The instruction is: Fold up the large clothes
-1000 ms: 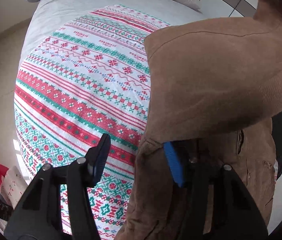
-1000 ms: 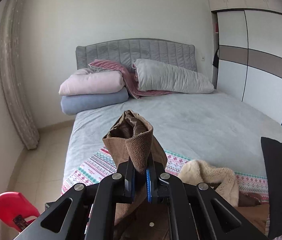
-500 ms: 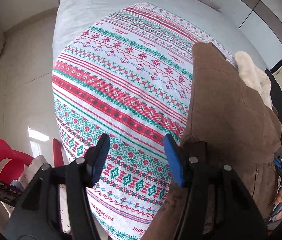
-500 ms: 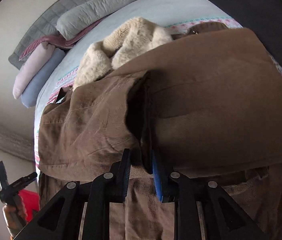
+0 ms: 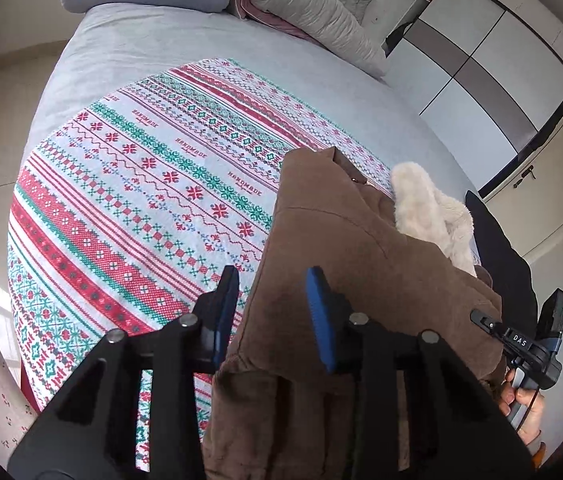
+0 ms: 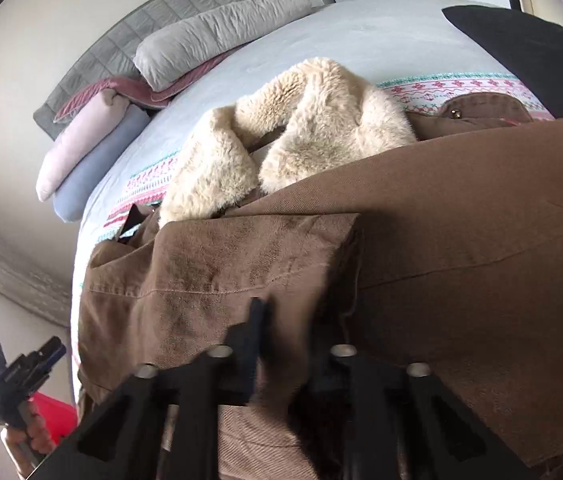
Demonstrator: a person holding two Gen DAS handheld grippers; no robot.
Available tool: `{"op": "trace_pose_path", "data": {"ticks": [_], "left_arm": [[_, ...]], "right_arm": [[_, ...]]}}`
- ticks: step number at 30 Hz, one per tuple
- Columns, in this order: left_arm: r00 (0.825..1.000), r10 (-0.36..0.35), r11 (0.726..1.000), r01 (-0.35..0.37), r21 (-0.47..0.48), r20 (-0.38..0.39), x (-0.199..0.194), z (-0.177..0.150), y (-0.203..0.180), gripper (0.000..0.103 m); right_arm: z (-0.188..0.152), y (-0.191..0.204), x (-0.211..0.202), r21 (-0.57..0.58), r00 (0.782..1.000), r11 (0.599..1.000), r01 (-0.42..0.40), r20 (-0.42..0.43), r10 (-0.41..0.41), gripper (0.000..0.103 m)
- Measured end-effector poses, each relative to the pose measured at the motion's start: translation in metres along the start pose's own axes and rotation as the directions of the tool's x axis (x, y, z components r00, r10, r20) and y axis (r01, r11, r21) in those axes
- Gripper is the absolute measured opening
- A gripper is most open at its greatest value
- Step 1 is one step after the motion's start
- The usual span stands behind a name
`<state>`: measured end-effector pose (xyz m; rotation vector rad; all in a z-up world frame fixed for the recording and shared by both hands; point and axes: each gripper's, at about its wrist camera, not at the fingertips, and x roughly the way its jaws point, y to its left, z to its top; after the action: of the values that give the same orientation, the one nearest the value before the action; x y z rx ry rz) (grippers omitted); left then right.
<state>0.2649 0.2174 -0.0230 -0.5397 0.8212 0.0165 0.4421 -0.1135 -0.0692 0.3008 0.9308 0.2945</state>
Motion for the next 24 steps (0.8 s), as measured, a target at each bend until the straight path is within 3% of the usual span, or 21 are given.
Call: {"op": "trace_pose_path", "data": {"ticks": [4, 6, 8, 10, 12, 15, 16, 18, 22, 24], "left_arm": [[0.998, -0.038, 0.999, 0.036, 0.040, 0.043, 0.002, 0.000, -0.008, 0.036], [1.000, -0.026, 0.998, 0.025, 0.051, 0.006, 0.015, -0.003, -0.010, 0.036], [0.994, 0.044, 0.997, -0.039, 0.061, -0.095, 0.038, -0.010, -0.010, 0.036], [0.976, 0.099, 0.994, -0.089, 0.060, -0.194, 0.059, -0.021, -0.005, 0.036], [0.978, 0.079, 0.997, -0.077, 0.020, -0.193, 0.056, -0.019, 0.000, 0.036], [0.994, 0.074, 0.997, -0.071, 0.034, -0.085, 0.025, -0.005, -0.005, 0.035], [0.997, 0.064, 0.997, -0.061, 0.053, -0.050, 0.016, -0.001, -0.011, 0.035], [0.999, 0.045, 0.994, -0.044, 0.100, -0.015, 0.007, 0.009, -0.025, 0.036], [0.999, 0.017, 0.980, -0.009, 0.200, -0.040, 0.031, 0.031, -0.065, 0.035], [0.997, 0.023, 0.963, -0.001, 0.271, -0.078, 0.055, 0.034, -0.089, 0.031]], "right_arm": [[-0.003, 0.028, -0.054, -0.151, 0.979, 0.989, 0.004, 0.201, 0.027, 0.005], [-0.004, 0.025, -0.060, -0.164, 0.969, 0.983, 0.085, 0.245, -0.043, 0.005], [-0.001, 0.011, -0.044, -0.136, 0.972, 0.980, 0.146, 0.202, -0.117, 0.007], [0.000, -0.010, -0.013, -0.086, 0.980, 0.978, 0.191, 0.074, -0.185, 0.016], [-0.005, -0.029, -0.002, -0.027, 0.984, 0.983, 0.179, 0.001, -0.179, 0.024], [-0.007, -0.034, -0.027, 0.020, 0.986, 0.989, 0.147, 0.077, -0.148, 0.032], [-0.006, -0.031, -0.038, 0.008, 0.984, 0.989, 0.147, 0.101, -0.147, 0.039], [0.001, -0.016, -0.056, -0.055, 0.978, 0.987, 0.151, 0.152, -0.141, 0.043], [0.018, 0.034, -0.062, -0.187, 0.980, 0.974, 0.126, 0.178, -0.092, 0.046], [0.020, 0.063, -0.050, -0.261, 0.982, 0.959, 0.110, 0.175, -0.065, 0.047]]}}
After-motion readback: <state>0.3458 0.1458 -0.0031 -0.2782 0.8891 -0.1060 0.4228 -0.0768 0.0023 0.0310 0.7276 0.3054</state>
